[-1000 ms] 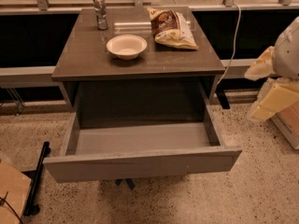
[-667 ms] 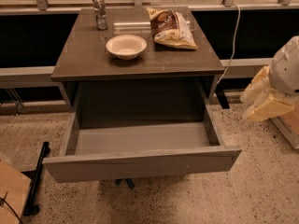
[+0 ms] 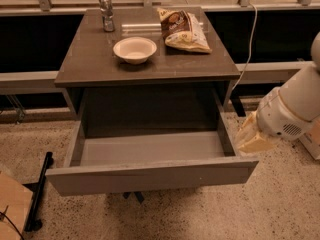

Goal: Close top drawer

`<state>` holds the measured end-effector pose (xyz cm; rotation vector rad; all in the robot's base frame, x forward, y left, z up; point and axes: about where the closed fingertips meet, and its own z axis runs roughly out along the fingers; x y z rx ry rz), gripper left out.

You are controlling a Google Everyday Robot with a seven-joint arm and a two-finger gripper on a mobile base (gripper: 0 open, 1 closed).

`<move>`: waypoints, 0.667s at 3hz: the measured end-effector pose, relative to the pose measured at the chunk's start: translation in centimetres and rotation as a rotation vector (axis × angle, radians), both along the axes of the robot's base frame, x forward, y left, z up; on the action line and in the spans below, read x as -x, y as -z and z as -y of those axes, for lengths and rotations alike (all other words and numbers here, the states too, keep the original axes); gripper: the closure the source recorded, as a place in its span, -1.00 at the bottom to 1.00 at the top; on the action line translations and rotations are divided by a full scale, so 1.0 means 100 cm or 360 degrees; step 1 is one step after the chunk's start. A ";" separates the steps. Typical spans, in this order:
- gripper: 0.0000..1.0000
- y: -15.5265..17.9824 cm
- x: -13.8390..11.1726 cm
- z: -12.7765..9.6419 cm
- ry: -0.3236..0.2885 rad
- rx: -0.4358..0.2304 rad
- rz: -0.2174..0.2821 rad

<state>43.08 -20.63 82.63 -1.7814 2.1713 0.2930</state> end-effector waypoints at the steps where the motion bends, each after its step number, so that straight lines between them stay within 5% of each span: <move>1: 1.00 0.050 0.000 -0.014 -0.0006 -0.0050 -0.0064; 2: 1.00 0.103 0.002 -0.019 0.0043 -0.0118 -0.0116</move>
Offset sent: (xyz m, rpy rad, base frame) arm -0.0064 0.0230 -0.1615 0.1265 0.1180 -0.0658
